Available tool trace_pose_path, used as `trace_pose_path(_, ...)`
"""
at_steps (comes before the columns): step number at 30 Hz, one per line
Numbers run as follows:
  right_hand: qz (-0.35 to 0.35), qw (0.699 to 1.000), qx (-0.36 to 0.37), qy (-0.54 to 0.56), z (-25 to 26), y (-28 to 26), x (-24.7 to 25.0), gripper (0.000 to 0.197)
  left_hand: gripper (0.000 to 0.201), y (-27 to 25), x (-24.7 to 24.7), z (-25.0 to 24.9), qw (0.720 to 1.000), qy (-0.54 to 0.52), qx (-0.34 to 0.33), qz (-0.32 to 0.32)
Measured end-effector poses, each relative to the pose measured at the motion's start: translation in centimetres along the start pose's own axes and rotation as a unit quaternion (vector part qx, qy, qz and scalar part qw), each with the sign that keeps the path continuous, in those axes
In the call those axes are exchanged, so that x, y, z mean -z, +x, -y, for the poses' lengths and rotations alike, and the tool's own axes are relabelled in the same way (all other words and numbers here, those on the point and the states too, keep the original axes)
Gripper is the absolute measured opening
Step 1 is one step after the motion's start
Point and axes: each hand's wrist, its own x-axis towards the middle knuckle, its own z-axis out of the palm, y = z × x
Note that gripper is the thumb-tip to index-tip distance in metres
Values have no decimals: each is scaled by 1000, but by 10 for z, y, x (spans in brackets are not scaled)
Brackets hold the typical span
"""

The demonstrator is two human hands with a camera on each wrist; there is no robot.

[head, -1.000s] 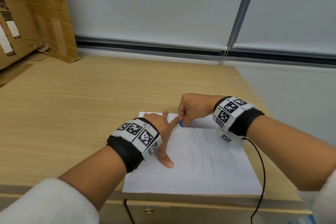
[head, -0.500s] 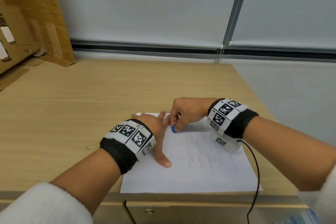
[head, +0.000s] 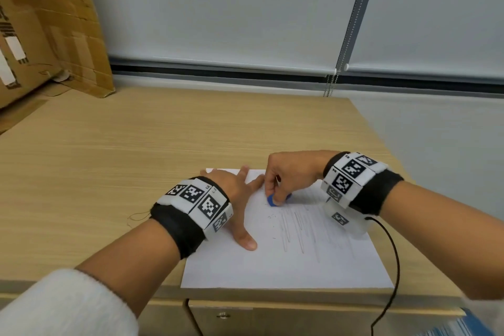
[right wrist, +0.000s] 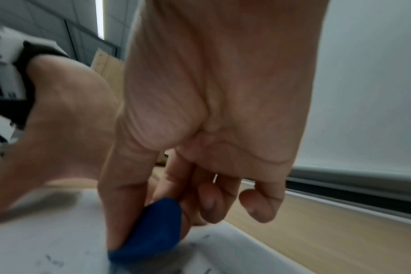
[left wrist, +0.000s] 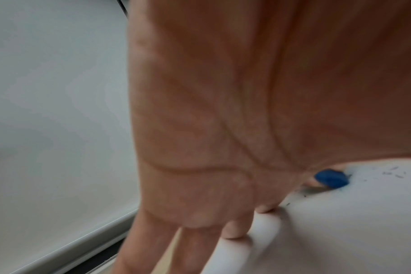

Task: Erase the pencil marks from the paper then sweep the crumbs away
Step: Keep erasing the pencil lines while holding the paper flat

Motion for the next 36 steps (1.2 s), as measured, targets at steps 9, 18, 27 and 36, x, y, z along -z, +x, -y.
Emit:
trace_pose_path(9, 2, 1000, -24, -7, -3, 5, 8, 12, 134, -3, -1, -1, 1000, -2, 6, -11)
trace_pose_path(18, 35, 998, -32, -31, 4, 4, 10, 12, 136, 1, -1, 0, 1000, 7, 5, -15)
trace_pose_path(27, 64, 997, -11, -41, 17, -20, -11, 13, 140, 5, -2, 1, 1000, 21, 6, -19)
trace_pose_path(36, 49, 998, -9, -30, 18, -35, -21, 13, 138, 1, 0, -3, 999, 28, 12, -15)
